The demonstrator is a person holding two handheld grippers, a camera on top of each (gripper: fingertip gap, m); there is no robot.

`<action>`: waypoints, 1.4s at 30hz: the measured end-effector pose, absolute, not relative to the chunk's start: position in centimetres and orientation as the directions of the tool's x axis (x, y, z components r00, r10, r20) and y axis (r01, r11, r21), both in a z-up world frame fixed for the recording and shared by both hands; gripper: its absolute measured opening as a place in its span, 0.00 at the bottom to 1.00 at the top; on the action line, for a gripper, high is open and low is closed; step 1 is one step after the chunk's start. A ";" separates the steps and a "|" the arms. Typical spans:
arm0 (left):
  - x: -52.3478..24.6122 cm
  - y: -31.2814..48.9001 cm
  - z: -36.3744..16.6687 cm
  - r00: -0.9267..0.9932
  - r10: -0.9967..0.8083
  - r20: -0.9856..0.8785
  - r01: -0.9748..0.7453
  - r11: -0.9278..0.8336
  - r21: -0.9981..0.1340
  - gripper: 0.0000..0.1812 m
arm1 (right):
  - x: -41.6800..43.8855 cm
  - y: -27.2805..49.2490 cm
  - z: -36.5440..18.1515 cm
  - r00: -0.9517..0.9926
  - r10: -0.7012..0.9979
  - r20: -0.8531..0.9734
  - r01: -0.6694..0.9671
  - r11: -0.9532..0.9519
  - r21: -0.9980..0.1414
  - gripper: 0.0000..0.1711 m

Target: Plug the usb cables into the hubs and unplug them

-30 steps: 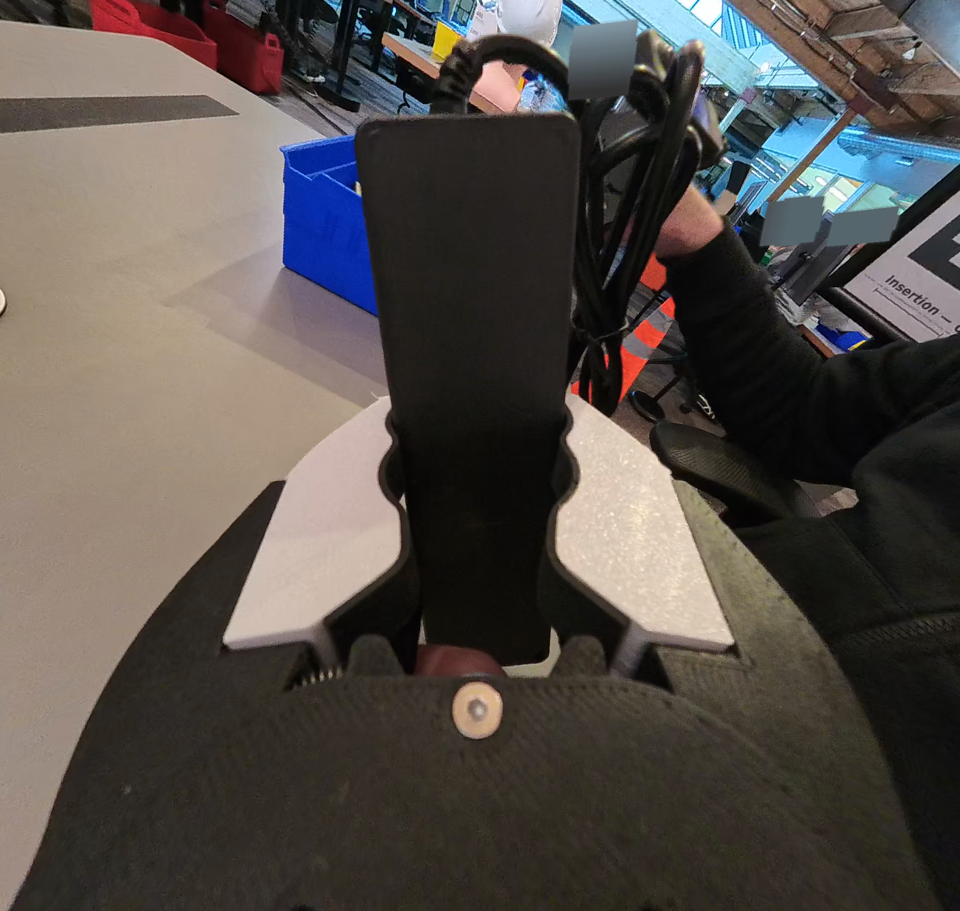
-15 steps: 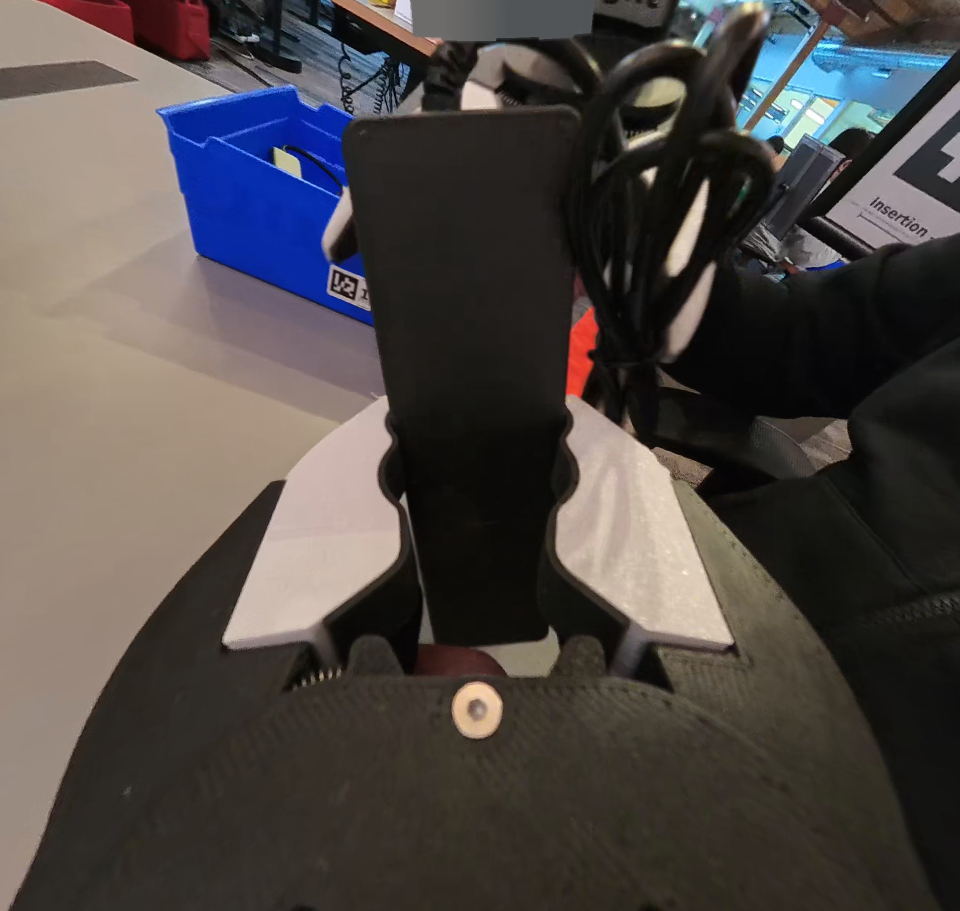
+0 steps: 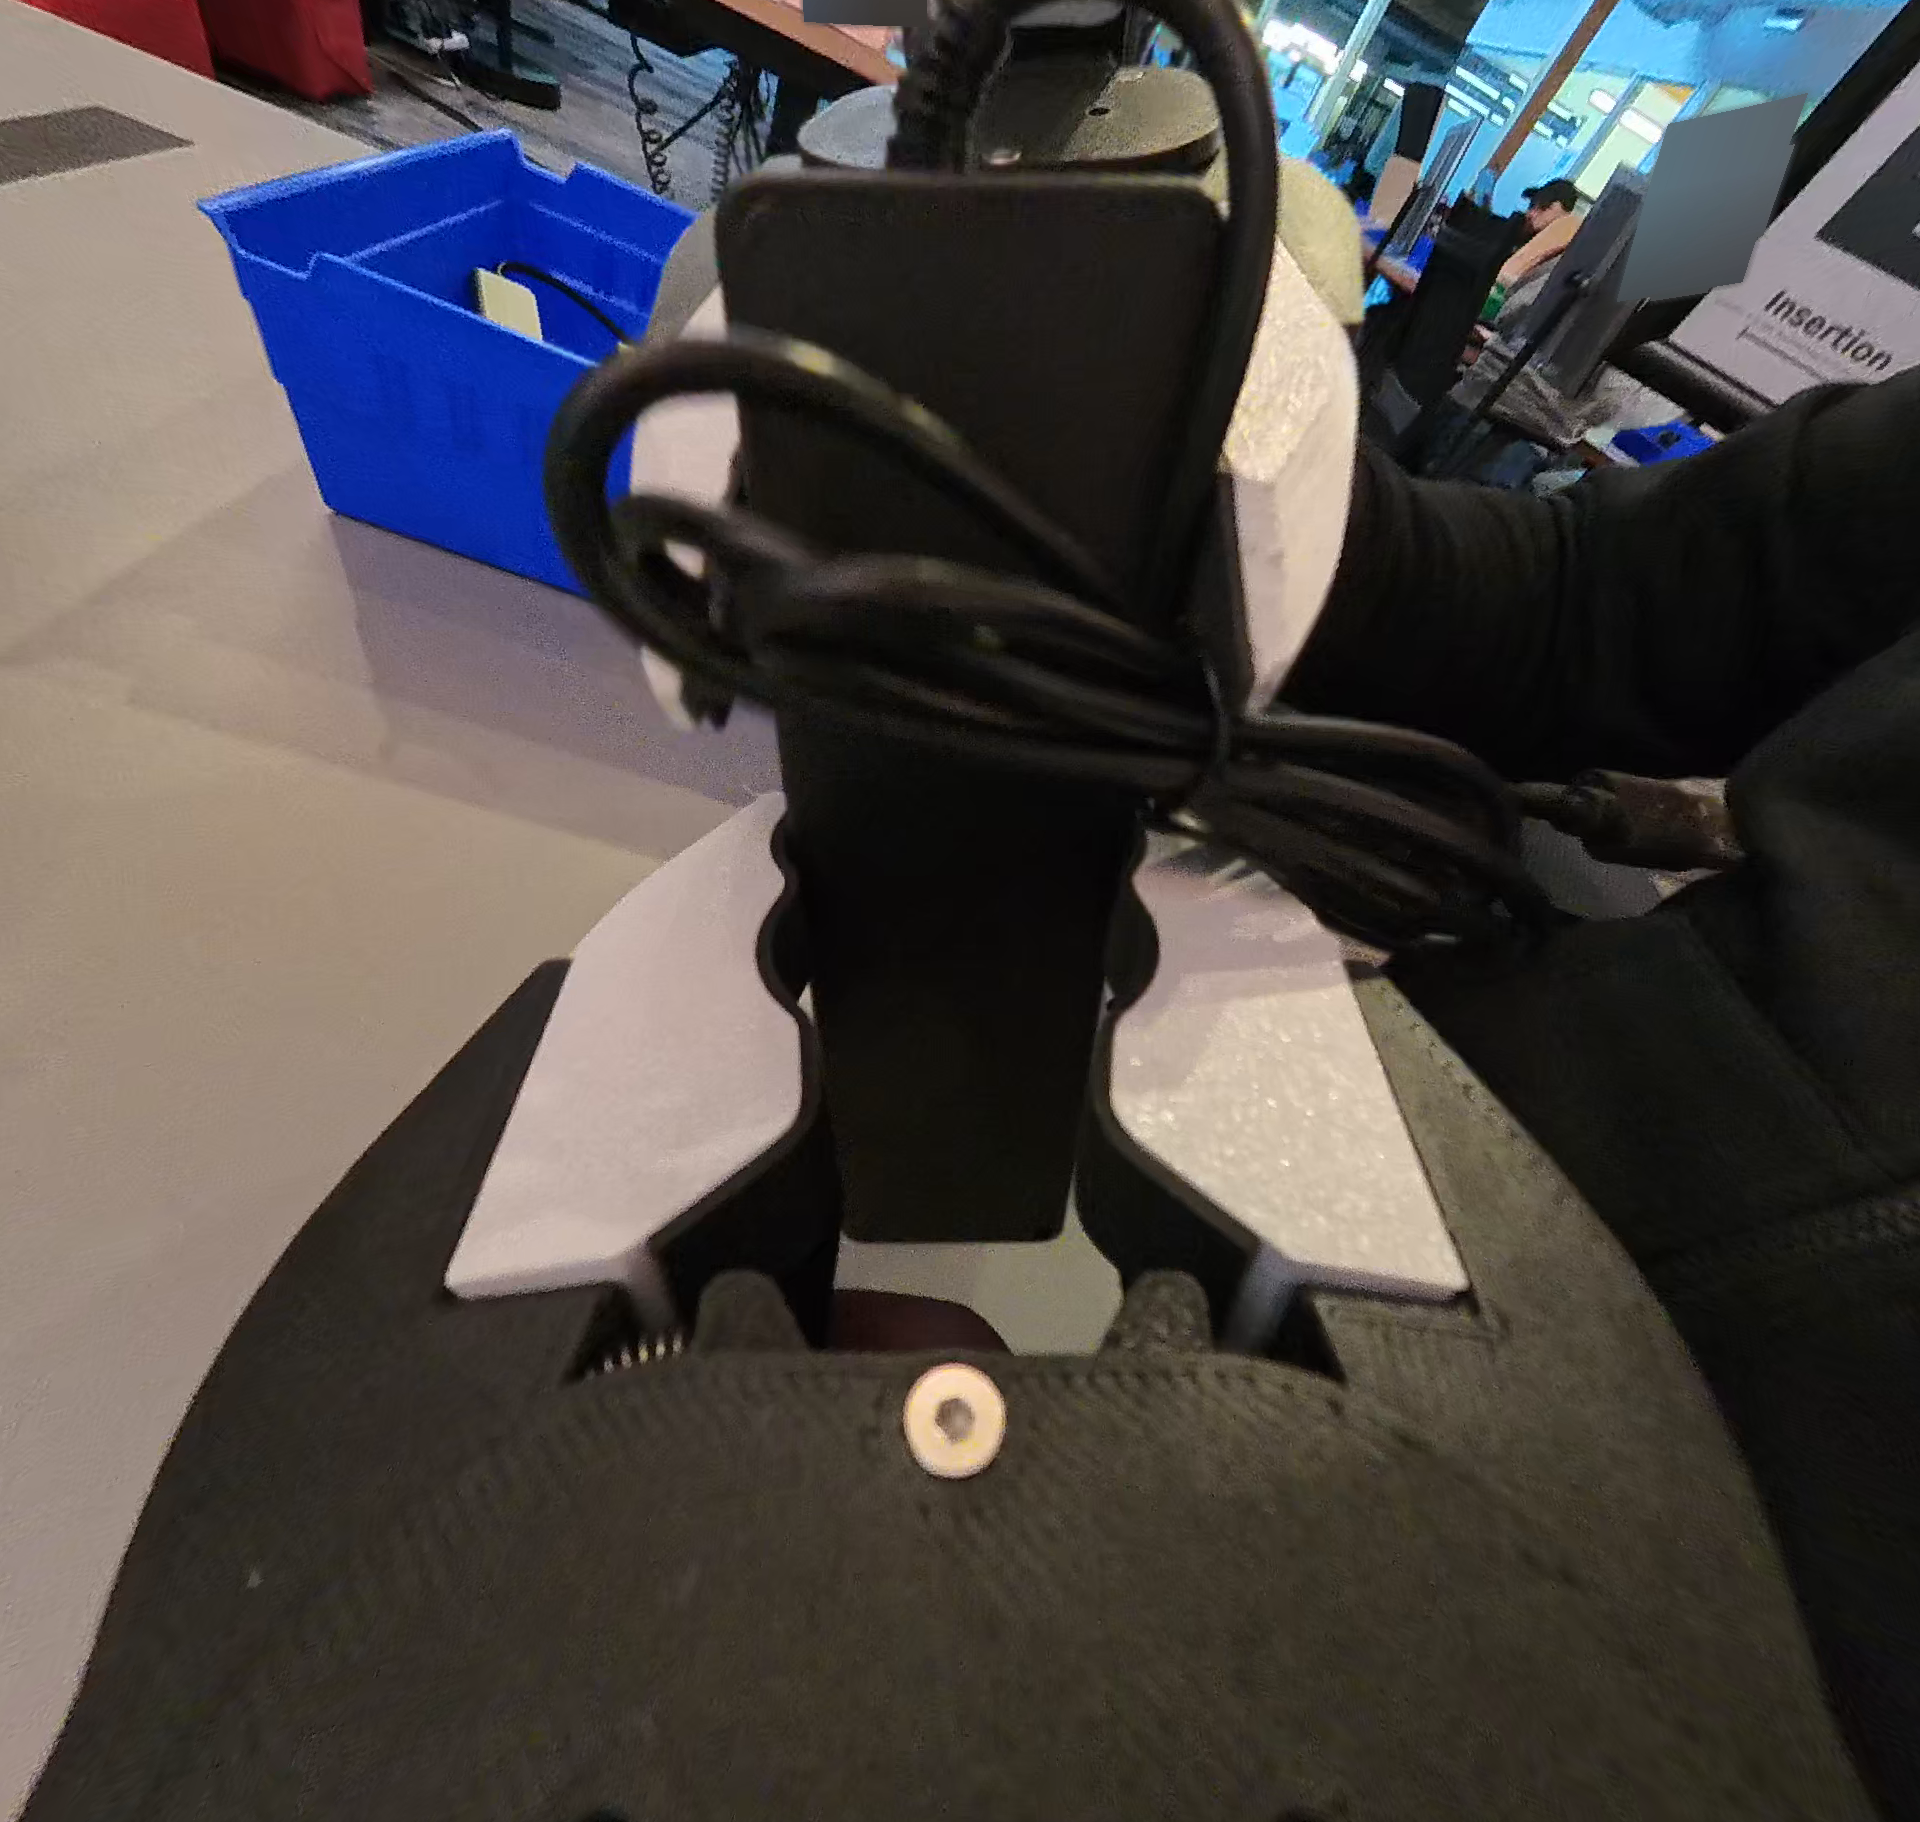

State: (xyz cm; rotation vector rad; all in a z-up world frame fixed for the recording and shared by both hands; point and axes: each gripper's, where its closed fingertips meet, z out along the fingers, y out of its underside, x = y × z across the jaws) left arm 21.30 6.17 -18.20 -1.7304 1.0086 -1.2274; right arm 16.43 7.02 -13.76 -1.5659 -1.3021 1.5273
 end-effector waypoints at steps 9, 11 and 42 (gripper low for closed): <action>18.7 8.3 -17.1 0.305 -0.880 0.363 -0.075 -0.402 -0.912 0.28 | 26.6 15.4 -6.6 0.242 0.955 -0.169 0.144 -0.208 -0.967 0.32; 18.2 8.8 -17.1 0.318 -0.869 0.380 -0.058 -0.418 -0.907 0.26 | 31.0 19.1 -5.3 0.430 0.901 -0.054 0.200 -0.153 -0.968 0.32; 17.6 9.4 -19.5 0.356 -0.847 0.394 -0.122 -0.460 -0.879 0.25 | 44.5 31.2 -23.3 0.668 0.704 0.243 0.717 -0.520 -0.465 0.42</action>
